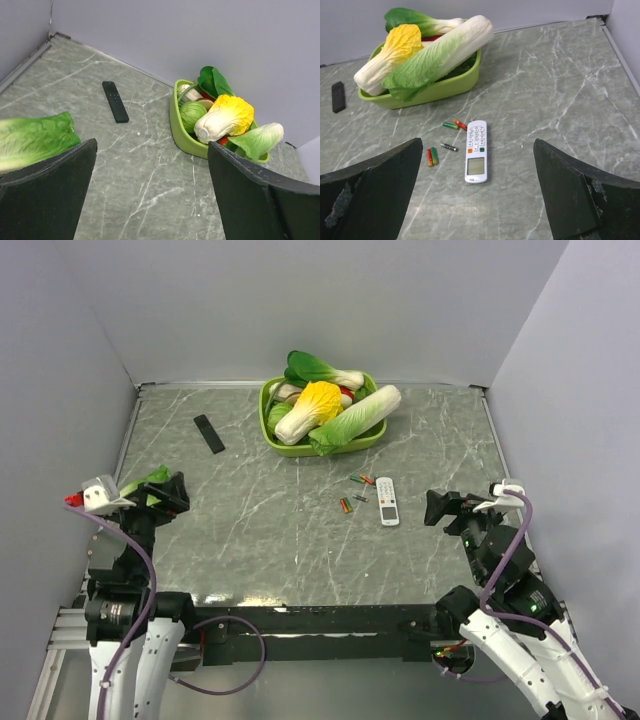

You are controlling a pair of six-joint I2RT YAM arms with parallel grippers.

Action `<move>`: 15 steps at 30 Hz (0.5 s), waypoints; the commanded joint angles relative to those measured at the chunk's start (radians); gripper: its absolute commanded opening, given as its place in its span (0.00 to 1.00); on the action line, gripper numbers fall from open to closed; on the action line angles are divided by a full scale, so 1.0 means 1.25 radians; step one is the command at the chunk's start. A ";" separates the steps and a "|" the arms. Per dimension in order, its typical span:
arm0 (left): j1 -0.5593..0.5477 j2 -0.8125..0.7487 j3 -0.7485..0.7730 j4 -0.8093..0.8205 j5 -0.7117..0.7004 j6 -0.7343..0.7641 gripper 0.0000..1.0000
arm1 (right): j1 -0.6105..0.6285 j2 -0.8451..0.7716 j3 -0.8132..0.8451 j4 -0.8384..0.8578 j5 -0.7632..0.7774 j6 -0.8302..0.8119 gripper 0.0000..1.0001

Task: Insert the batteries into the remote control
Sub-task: Pick up the remote control from the center of the board.

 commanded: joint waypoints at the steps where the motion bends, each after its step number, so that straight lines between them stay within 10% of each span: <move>1: -0.002 0.030 -0.004 0.001 -0.030 -0.050 0.97 | -0.001 -0.023 0.034 -0.034 0.035 -0.027 1.00; 15: -0.002 0.575 0.158 -0.005 0.009 -0.151 0.97 | -0.001 -0.064 -0.007 -0.021 0.014 -0.056 1.00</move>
